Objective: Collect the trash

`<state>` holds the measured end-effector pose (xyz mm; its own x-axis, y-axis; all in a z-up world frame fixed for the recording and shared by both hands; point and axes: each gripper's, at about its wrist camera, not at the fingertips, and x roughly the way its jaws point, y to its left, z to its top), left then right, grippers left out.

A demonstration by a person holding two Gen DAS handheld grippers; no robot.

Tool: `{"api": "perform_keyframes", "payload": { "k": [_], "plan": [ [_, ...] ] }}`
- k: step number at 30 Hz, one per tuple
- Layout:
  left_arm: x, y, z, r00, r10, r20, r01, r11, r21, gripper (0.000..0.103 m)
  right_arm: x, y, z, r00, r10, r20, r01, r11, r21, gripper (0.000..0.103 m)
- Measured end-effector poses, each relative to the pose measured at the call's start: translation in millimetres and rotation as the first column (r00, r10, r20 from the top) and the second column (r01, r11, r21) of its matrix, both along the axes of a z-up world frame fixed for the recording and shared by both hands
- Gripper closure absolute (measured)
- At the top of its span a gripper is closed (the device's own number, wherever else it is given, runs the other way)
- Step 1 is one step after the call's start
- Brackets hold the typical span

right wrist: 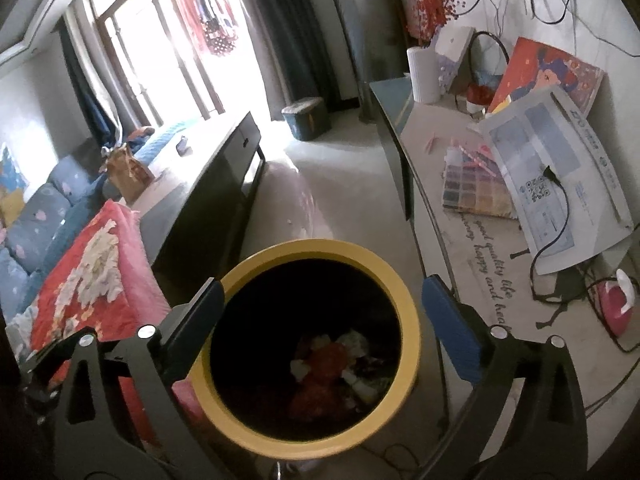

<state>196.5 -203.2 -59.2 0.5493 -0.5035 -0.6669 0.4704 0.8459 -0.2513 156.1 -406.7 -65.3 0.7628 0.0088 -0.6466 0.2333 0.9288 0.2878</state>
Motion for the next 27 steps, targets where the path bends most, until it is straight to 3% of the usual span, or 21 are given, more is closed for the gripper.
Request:
{"api": "perform_keyframes", "payload": {
  "k": [15,27],
  "plan": [
    [-30,62,30,0.990,0.127,0.056,-0.128,0.992,0.014,0.007,-29,69,41,0.989,0.129,0.069,-0.123,0.989,-0.085,0.011],
    [-55,111,35,0.977,0.203,0.066,-0.205,0.979,0.018,0.007,-40,121,46,0.970,0.235,0.060,-0.226,0.966,-0.123,0.011]
  ]
}}
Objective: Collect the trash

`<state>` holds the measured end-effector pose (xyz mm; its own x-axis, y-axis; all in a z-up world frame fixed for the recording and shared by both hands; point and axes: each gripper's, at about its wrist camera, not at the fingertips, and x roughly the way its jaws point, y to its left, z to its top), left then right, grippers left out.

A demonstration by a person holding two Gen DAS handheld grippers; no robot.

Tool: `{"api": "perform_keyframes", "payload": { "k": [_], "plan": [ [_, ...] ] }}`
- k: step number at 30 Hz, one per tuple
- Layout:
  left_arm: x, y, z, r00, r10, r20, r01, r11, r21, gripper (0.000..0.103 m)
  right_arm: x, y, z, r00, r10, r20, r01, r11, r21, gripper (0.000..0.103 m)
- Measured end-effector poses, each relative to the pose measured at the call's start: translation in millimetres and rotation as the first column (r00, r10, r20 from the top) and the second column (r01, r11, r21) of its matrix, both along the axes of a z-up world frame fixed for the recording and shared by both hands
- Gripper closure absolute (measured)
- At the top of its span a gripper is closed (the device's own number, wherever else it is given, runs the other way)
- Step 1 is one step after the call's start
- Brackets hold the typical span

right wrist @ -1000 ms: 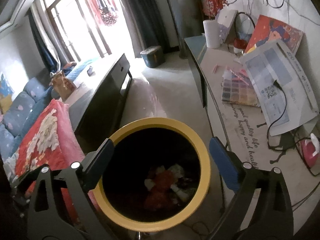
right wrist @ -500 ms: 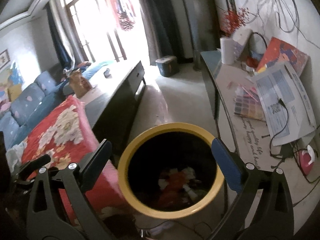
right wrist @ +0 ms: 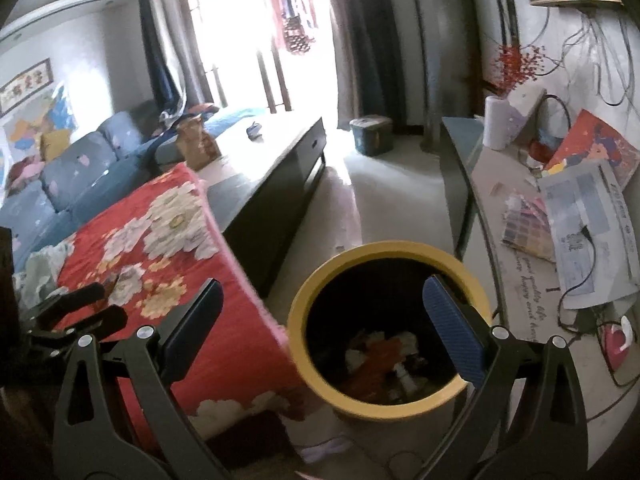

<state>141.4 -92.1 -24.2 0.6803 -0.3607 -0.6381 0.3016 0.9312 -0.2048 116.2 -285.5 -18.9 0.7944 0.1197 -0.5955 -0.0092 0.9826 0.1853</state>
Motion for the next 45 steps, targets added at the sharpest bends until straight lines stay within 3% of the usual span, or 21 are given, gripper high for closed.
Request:
{"api": "perform_keyframes", "payload": {
  "k": [13,24,35,45],
  "plan": [
    [-33,56,7,0.991,0.125,0.045,-0.126,0.992,0.030,0.007,-18,69,-7,0.995,0.099,0.024,-0.097,0.992,-0.086,0.011],
    [-62,90,14,0.973,0.207,0.105,-0.211,0.977,0.033,0.007,-46,104,-4,0.981,0.167,0.095,-0.160,0.984,-0.077,0.011],
    [-92,112,16,0.942,0.281,0.185,-0.291,0.956,0.029,0.007,-80,122,3,0.955,0.148,0.258,-0.117,0.984,-0.131,0.011],
    [-119,106,13,0.919,0.282,0.275,-0.299,0.954,0.023,0.007,-114,131,2,0.891,0.079,0.447,-0.016,0.990,-0.143,0.011]
  ]
}}
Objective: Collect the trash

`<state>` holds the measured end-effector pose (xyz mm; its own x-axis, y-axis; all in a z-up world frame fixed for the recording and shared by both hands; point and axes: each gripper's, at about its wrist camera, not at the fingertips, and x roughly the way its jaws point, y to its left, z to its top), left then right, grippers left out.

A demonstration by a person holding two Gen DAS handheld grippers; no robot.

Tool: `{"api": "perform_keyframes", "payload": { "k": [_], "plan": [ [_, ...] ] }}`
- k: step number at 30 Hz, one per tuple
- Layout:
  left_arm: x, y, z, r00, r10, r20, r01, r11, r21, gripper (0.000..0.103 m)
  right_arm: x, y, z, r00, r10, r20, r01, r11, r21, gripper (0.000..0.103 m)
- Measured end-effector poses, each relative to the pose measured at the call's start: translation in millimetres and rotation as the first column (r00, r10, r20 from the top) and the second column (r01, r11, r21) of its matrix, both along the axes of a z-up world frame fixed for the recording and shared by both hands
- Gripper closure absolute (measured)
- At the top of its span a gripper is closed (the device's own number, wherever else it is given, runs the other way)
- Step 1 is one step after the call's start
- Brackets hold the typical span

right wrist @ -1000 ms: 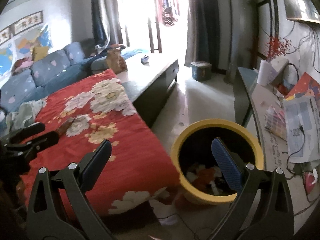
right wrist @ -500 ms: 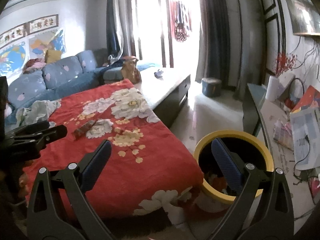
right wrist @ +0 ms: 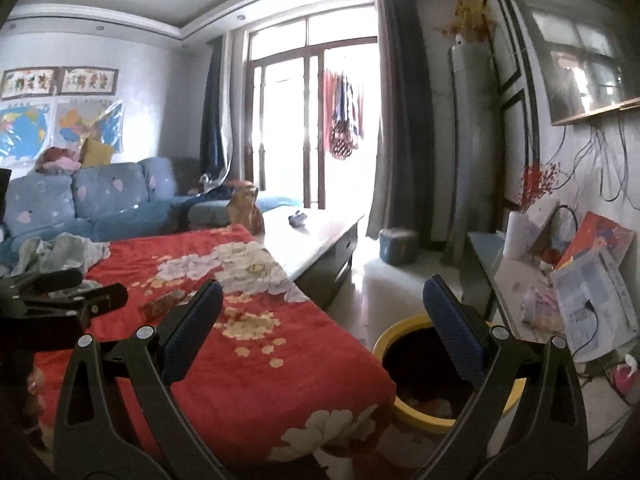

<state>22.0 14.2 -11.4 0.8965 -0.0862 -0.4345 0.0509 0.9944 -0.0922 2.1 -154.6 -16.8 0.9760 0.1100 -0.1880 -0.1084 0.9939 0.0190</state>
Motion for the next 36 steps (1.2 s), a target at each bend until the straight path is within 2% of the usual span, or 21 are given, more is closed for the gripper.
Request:
{"api": "perform_keyframes", "payload": {
  "k": [4,10,36],
  "plan": [
    [-11,-2,-4,1.000,0.002,0.030,-0.002,1.000,0.013,0.007,-3,-5,-3,1.000,-0.011,0.015,0.011,0.999,0.041,0.011],
    [-14,-3,-9,0.999,-0.001,0.038,0.000,1.000,0.028,0.006,4,-5,-12,0.999,-0.025,-0.038,0.027,0.998,0.054,0.011],
    [-17,-7,-11,0.999,-0.004,0.035,0.004,1.000,0.025,0.006,6,-2,-15,0.998,-0.025,-0.052,0.028,0.999,0.047,0.011]
  ]
}}
